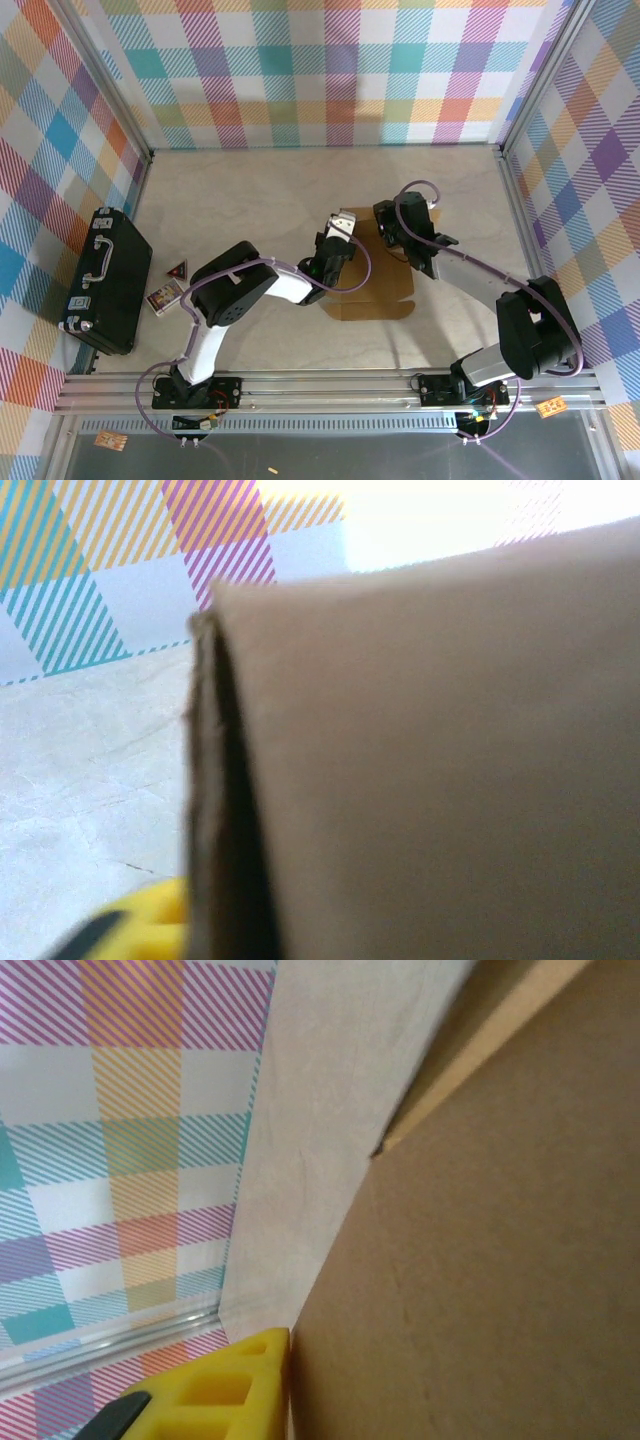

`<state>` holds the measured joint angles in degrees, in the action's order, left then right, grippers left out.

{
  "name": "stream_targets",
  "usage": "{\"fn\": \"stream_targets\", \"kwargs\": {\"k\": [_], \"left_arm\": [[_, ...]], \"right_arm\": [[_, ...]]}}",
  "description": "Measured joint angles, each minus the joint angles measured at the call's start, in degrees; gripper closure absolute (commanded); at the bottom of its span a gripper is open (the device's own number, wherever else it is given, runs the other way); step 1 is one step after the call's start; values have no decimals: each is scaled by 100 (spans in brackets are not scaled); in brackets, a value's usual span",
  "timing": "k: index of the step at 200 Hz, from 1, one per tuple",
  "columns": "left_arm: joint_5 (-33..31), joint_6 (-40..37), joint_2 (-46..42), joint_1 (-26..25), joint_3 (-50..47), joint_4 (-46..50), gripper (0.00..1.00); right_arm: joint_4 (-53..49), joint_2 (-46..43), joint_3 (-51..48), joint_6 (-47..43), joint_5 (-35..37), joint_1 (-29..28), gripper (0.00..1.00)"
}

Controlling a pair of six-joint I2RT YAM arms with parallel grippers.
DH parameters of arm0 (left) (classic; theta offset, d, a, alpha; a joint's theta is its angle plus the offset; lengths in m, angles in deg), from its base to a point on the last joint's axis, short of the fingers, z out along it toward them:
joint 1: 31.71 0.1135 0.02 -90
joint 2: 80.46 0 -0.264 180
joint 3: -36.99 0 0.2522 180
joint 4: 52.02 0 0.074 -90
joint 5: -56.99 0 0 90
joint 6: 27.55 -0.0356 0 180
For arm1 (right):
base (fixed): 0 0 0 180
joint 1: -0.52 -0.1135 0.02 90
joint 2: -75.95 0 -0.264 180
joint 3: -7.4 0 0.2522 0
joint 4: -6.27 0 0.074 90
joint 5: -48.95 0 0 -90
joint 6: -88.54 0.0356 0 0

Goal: Fold the paper box

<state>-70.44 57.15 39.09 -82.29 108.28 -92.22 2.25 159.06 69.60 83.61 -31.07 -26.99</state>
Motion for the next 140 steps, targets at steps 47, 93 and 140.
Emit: {"fn": "stream_targets", "kwargs": {"k": [47, 93, 140], "left_arm": [[-372, -2, -90, -107, -127, 144, 50], [-828, 614, -92, -275, 20, 994, 81], [-975, 1062, -92, -247, -120, 730, 100]], "right_arm": [[20, 59, 39, 0, -9, -122, 78], [-52, 63, 70, 2, 11, -184, 77], [-122, 63, 76, -4, 87, -221, 69]]}}
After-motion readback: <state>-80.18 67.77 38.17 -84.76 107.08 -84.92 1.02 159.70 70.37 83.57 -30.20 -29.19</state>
